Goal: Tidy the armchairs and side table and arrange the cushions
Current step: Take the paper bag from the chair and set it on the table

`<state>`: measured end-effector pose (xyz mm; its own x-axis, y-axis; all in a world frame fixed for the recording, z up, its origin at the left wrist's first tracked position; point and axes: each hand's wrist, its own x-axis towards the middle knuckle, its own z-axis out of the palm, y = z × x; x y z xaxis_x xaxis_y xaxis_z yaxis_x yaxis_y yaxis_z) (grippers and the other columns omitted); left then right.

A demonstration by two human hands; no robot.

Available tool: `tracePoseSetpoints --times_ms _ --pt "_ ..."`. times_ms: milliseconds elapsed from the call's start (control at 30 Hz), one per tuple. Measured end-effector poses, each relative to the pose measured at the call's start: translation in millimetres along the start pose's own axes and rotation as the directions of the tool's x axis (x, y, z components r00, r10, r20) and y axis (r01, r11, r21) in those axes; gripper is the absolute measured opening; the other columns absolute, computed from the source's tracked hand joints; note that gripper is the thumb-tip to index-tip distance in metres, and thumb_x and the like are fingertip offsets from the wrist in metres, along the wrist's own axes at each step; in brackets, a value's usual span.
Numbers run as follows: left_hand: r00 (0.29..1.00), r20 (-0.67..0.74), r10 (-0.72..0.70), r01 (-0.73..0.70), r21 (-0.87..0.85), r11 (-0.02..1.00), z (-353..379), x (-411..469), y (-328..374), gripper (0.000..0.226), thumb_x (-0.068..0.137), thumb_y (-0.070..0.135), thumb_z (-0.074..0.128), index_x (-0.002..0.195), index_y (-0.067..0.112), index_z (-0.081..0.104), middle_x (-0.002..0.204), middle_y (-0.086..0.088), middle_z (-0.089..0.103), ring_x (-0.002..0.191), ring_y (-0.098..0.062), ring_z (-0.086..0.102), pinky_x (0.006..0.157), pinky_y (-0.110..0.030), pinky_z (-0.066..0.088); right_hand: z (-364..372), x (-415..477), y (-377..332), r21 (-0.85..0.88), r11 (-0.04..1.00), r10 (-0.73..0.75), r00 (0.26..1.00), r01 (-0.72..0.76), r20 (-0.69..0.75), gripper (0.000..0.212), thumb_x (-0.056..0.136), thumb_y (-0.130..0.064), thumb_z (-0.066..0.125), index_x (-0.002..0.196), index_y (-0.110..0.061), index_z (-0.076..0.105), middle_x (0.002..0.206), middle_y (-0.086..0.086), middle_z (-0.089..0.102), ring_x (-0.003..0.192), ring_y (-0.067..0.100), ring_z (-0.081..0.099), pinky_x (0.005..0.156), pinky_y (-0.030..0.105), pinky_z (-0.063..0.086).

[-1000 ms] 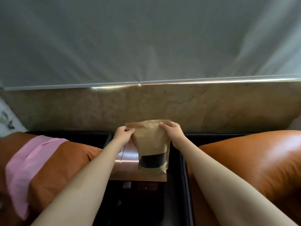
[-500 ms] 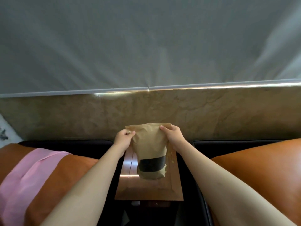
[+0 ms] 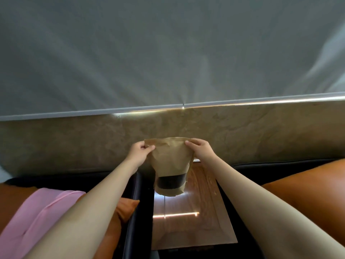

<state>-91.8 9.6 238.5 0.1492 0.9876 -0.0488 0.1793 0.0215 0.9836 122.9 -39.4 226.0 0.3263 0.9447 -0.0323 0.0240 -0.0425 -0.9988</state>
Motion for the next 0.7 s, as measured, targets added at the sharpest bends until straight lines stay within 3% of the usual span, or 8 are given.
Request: tracePoseSetpoints --times_ms 100,267,367,567,700 --pt "1.000 0.010 -0.018 0.018 -0.020 1.000 -7 16 -2 0.016 0.092 0.006 0.059 0.084 0.018 0.063 0.082 -0.004 0.066 0.073 -0.013 0.061 0.071 -0.026 0.050 9 14 -2 -0.012 1.000 -0.017 1.000 0.017 0.007 0.005 0.090 -0.014 0.065 0.088 -0.016 0.070 0.085 0.001 0.068 0.084 0.017 0.061 0.080 0.036 0.051" --pt "0.999 0.000 -0.054 0.054 -0.013 0.998 -5 41 -13 0.008 0.093 0.007 0.058 0.090 0.013 0.063 0.076 -0.001 0.064 0.070 -0.012 0.059 0.064 -0.026 0.048 14 45 5 -0.027 0.999 0.018 0.999 -0.017 0.041 0.007 0.091 -0.017 0.065 0.094 -0.013 0.070 0.092 0.004 0.068 0.085 0.016 0.062 0.078 0.031 0.051" --pt "0.997 -0.045 -0.058 0.061 0.056 0.997 -3 64 -21 0.019 0.094 0.010 0.058 0.078 0.019 0.060 0.072 -0.001 0.060 0.065 -0.012 0.054 0.057 -0.024 0.042 19 71 16 -0.026 0.999 0.033 0.997 -0.032 0.067 0.008 0.090 -0.016 0.065 0.095 -0.012 0.070 0.095 0.006 0.069 0.088 0.016 0.062 0.079 0.030 0.051" --pt "0.990 -0.086 -0.112 0.119 0.083 0.989 7 125 -44 0.017 0.096 0.008 0.054 0.082 0.017 0.059 0.077 0.001 0.059 0.071 -0.010 0.053 0.060 -0.027 0.043 23 134 47 -0.083 0.995 0.072 0.989 -0.062 0.125 0.020 0.091 -0.009 0.063 0.105 0.003 0.068 0.091 0.006 0.065 0.081 0.013 0.059 0.070 0.016 0.047" --pt "0.989 -0.063 -0.134 0.140 0.110 0.984 13 162 -68 0.014 0.096 0.007 0.053 0.086 0.015 0.060 0.080 0.001 0.059 0.075 -0.011 0.054 0.063 -0.026 0.044 20 175 74 -0.180 0.982 0.084 0.983 -0.053 0.166 0.018 0.091 -0.010 0.063 0.104 -0.001 0.071 0.095 0.006 0.066 0.089 0.014 0.059 0.081 0.027 0.048"
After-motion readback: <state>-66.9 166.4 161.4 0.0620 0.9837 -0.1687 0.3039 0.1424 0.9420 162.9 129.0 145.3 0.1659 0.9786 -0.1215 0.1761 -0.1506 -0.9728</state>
